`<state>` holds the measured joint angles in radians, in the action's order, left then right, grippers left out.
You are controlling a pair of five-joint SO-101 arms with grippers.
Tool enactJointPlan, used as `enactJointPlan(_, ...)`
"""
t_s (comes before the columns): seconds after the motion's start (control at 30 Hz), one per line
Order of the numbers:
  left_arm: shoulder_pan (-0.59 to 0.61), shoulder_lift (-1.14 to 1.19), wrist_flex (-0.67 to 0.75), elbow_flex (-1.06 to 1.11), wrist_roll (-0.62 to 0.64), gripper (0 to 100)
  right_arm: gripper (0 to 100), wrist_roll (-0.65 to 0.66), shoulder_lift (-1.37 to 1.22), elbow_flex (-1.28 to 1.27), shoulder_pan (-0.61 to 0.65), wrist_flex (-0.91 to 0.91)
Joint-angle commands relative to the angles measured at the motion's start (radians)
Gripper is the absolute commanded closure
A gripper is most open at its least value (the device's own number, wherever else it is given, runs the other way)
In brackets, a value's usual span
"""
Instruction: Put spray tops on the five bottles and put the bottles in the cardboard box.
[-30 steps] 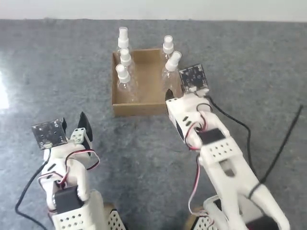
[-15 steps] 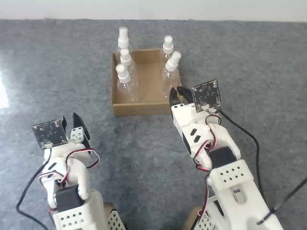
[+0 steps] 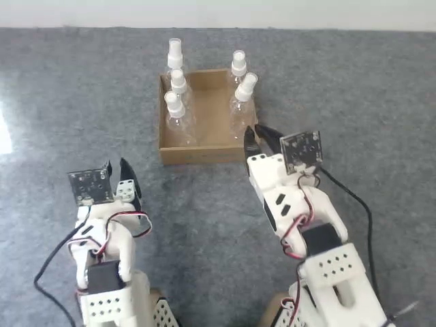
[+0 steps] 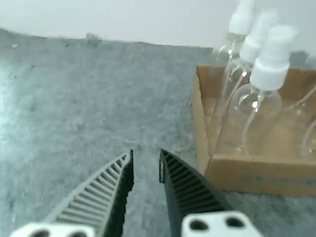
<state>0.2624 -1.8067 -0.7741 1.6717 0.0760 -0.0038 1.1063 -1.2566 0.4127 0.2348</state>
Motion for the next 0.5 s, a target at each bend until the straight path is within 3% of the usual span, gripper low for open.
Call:
enactJointPlan(0.0, -0.008, -0.017, 0.066, -0.002, -0.015, 92, 99.1, 0.003, 0.105, -0.009, -0.004, -0.007)
enactJointPlan(0.47, -0.008, -0.017, 0.066, -0.001, -0.020, 92, 99.1, 0.003, 0.395, -0.110, -0.004, 0.002)
